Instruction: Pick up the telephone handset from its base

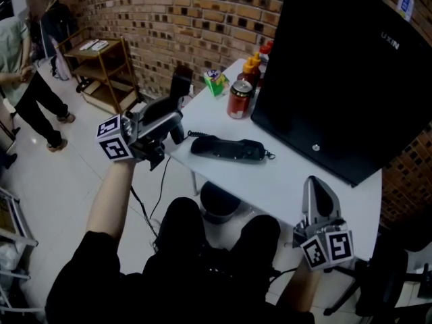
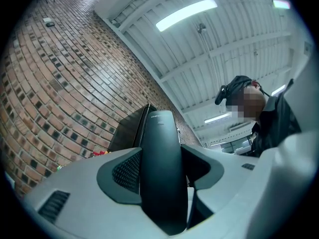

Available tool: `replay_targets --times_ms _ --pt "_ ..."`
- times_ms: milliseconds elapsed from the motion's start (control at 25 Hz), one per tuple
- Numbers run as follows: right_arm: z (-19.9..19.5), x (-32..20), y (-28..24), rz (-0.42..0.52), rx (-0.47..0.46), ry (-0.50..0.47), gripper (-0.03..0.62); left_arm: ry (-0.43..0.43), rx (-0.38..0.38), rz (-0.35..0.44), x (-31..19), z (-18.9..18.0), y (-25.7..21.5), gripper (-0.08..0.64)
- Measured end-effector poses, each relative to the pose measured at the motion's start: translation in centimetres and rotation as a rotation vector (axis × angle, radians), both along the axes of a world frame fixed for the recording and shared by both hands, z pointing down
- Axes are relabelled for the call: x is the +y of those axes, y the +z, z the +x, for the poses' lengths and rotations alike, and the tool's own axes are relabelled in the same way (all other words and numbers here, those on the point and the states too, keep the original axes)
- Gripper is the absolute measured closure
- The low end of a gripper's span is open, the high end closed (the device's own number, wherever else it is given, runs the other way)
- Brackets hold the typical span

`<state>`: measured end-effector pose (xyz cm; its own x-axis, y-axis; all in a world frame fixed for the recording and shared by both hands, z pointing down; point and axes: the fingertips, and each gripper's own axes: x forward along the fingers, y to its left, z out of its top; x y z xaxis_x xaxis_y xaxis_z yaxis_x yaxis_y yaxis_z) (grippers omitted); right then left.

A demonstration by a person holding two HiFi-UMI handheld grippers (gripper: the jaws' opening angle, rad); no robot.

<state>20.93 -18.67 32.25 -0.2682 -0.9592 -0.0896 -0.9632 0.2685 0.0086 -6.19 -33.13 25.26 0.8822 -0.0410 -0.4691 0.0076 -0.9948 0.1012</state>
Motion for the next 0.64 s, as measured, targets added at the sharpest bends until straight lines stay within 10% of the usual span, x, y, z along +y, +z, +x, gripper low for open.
replay_targets --times_ms 640 --pt "1.0 0.6 0.3 -0.022 0.005 0.001 0.583 0.043 -0.003 -0.031 0.2 1.3 1.0 0.307"
